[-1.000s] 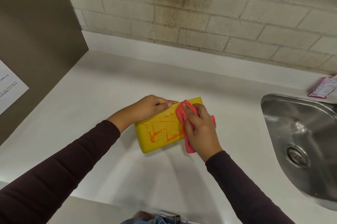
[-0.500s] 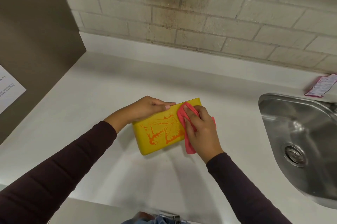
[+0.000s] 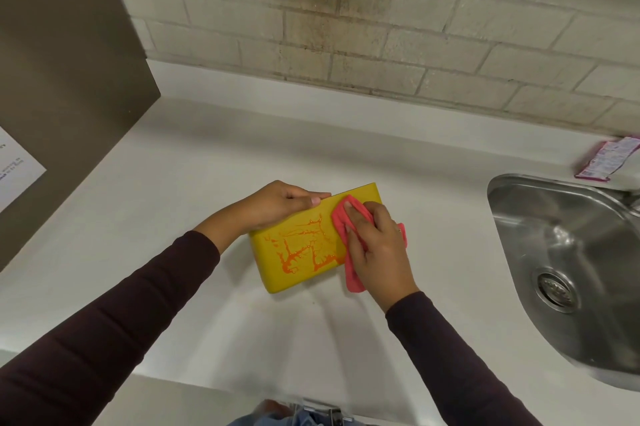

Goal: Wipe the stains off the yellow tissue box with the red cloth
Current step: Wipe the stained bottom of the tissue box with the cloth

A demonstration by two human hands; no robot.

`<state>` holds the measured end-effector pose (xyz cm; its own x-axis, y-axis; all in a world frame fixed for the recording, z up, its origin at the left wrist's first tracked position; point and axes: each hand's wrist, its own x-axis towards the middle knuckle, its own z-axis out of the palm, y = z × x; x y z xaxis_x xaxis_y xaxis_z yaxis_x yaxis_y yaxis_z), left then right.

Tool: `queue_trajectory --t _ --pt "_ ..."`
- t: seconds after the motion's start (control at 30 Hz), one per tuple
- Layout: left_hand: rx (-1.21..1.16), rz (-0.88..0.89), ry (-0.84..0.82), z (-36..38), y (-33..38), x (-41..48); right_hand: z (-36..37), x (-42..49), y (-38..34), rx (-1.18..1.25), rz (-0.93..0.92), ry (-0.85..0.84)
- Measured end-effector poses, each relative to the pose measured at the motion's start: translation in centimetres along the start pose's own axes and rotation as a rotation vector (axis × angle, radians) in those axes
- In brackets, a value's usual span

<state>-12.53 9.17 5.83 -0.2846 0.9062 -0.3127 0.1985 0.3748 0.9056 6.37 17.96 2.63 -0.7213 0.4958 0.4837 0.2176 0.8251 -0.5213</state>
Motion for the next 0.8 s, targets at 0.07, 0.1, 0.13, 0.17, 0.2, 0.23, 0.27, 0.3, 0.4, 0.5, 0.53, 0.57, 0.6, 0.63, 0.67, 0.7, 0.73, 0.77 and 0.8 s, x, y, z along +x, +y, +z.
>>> queue_trajectory --t 0.07,0.1,0.13,0.17,0.2,0.23,0.27,0.3,0.4,0.5,0.53,0.57,0.6,0.63,0.67,0.7,0.73,0.77,0.8 --pt "-0.009 0.002 0.007 0.1 0.0 0.0 0.7 0.2 -0.9 0.014 -0.008 0.004" --pt "-0.012 0.004 0.009 0.1 0.0 0.0 0.9 0.2 -1.2 0.014 -0.017 -0.004" --pt "-0.016 0.004 0.012 0.1 0.0 0.0 1.0 0.1 -1.4 0.012 -0.027 -0.016" --pt "-0.020 0.005 0.014 0.1 0.0 0.0 1.0 -0.1 -1.5 0.008 -0.036 -0.032" --pt "-0.021 0.006 0.014 0.1 0.0 0.0 0.9 -0.3 -1.4 0.004 -0.047 -0.052" --pt "-0.018 0.007 0.013 0.1 0.0 -0.1 0.7 -0.5 -1.2 -0.006 -0.060 -0.075" --pt "-0.014 0.009 0.012 0.1 0.1 -0.1 0.4 -0.8 -0.9 -0.020 -0.073 -0.094" --pt "-0.011 0.010 0.011 0.1 0.1 -0.1 0.1 -1.0 -0.5 -0.032 -0.080 -0.103" --pt "-0.003 0.010 0.008 0.1 0.1 -0.2 -0.6 -0.9 0.7 -0.010 -0.038 -0.050" --pt "-0.013 0.014 0.010 0.3 0.1 -0.2 -0.2 0.1 0.5 0.020 0.043 0.041" --pt "-0.018 0.013 0.014 0.3 0.1 -0.2 0.1 0.3 0.2 0.027 0.055 0.058" --pt "-0.024 0.012 0.018 0.3 0.1 -0.2 0.5 0.5 -0.2 0.036 0.056 0.065" --pt "-0.032 0.011 0.020 0.3 0.1 -0.2 0.7 0.5 -0.6 0.045 0.044 0.062" --pt "-0.042 0.009 0.023 0.3 0.1 -0.2 1.0 0.5 -0.9 0.050 0.025 0.052" --pt "-0.052 0.007 0.026 0.3 0.1 -0.1 1.1 0.4 -1.2 0.051 0.004 0.036" --pt "-0.063 0.007 0.025 0.3 0.0 -0.1 1.3 0.2 -1.5 0.048 -0.015 0.017" --pt "-0.074 0.008 0.023 0.3 0.0 0.0 1.3 -0.1 -1.7 0.039 -0.030 -0.007" --pt "-0.080 0.009 0.020 0.3 0.0 0.0 1.2 -0.5 -1.8 0.024 -0.044 -0.034" --pt "-0.079 0.007 0.016 0.3 0.0 0.0 1.1 -0.9 -1.7 0.002 -0.061 -0.059"
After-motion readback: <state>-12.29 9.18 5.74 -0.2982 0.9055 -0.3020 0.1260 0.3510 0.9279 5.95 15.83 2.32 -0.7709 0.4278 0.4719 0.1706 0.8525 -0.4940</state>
